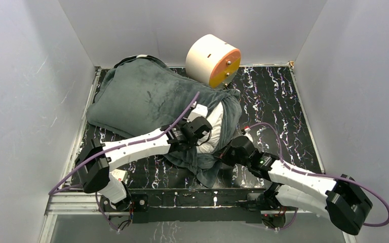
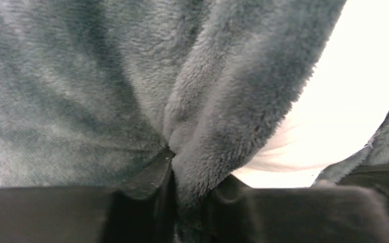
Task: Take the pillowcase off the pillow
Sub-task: Remove the pillow from the pillowcase.
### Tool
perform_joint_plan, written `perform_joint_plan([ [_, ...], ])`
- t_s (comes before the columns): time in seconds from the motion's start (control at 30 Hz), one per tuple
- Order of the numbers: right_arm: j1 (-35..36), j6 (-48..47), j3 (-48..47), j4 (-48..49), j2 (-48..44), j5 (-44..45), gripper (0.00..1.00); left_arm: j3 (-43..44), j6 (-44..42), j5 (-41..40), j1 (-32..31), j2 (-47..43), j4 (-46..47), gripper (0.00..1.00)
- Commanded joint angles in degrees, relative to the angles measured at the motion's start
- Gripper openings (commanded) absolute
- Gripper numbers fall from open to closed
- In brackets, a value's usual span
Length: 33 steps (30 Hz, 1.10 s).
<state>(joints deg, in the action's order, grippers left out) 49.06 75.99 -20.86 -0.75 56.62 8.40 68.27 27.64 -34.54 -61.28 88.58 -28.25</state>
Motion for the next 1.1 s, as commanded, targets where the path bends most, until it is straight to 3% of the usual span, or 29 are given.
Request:
perform_joint_plan([
  [0.0, -1.6, -2.2, 2.4, -17.6, -3.4, 9.2, 0.00, -1.4, -1.0, -5.7, 6.9, -2.5, -5.9, 0.02],
  [0.2, -4.6, 1.3, 12.4, -14.8, -7.8, 0.4, 0.00, -4.1, -10.5, 7.7, 21.4, -14.1, 2.1, 0.00],
  [0.4, -4.6, 0.5, 11.8, -12.3, -4.1, 0.9, 0.00, -3.5, -7.8, 20.3, 24.9, -12.0, 0.2, 0.00],
  [0.5, -4.6, -2.4, 9.7, -9.2, -0.4, 0.1, 0.00, -5.3, -7.2, 25.0, 25.0, -11.0, 0.8, 0.06],
  [0.57, -4.6, -4.1, 8.1, -7.8, 3.4, -0.7, 0.00, -6.4, -7.1, 27.7, 25.0, -10.9, 0.9, 0.12],
  [0.63, -4.7, -5.8, 6.5, -6.4, 7.9, -1.7, 0.00, -6.6, -7.6, 30.8, 25.0, -11.7, 0.7, 0.26],
  [0.73, -4.7, -8.3, 3.7, -4.6, 14.1, -3.7, 0.00, -6.0, -6.6, 30.1, 24.8, -17.3, 0.7, 0.41],
  [0.8, -4.7, -10.0, 2.1, -3.6, 16.7, -5.2, 0.00, -5.4, -6.7, 28.2, 24.8, -22.5, 2.5, 0.64],
  [0.83, -4.7, -10.5, 1.2, -3.2, 17.7, -5.5, 0.00, -4.1, -7.1, 27.8, 24.8, -24.1, 2.4, 0.71],
  [0.9, -4.6, -11.0, 0.2, -2.3, 18.9, -5.9, 0.00, -0.9, -7.8, 28.1, 24.7, -25.0, 0.9, 0.78],
  [1.07, -4.6, -10.3, -0.7, -0.4, 18.1, -5.4, 0.00, 2.1, -9.2, 34.5, 21.3, -23.3, 0.0, 0.83],
])
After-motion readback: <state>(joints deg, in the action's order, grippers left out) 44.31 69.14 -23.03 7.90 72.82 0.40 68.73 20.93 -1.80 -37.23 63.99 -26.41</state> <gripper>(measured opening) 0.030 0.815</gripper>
